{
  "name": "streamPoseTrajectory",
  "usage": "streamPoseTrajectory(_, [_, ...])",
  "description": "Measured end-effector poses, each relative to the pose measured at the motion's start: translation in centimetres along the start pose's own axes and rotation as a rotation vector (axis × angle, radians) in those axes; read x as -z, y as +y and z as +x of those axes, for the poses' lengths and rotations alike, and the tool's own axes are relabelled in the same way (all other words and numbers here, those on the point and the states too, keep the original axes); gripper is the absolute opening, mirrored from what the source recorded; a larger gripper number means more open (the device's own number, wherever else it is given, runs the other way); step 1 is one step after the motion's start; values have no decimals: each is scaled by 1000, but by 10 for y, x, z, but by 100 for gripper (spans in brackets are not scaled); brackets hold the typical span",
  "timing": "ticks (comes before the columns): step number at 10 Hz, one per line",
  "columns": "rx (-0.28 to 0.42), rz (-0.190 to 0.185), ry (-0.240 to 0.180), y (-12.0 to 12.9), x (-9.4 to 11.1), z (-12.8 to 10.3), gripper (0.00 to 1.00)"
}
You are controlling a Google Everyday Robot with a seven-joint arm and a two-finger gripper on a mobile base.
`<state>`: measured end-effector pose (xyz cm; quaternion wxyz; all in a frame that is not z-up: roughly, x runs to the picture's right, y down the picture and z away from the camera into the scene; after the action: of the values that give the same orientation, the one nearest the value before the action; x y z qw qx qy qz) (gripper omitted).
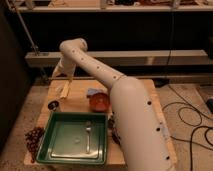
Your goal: Place banana in paper cup
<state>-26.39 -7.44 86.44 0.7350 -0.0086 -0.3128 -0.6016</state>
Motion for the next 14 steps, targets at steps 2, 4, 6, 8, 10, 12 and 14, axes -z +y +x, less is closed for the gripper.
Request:
streamPoseTrajectory(2, [-1, -36, 58, -3, -14, 2, 65])
streamPoseTrajectory(4, [-2, -85, 91, -8, -28, 8, 65])
streamPoseTrajectory(6, [-22, -116, 88, 4, -40, 17, 65])
streamPoseTrajectory(8, [-18, -133, 59, 8, -57, 16, 65])
streamPoseTrajectory(10, [-8, -152, 46, 13, -71, 9, 65])
streamPoseTrajectory(12, [-3, -166, 47, 18, -84, 6, 65])
streamPoseTrajectory(14, [-5, -178, 35, 21, -98, 3, 65])
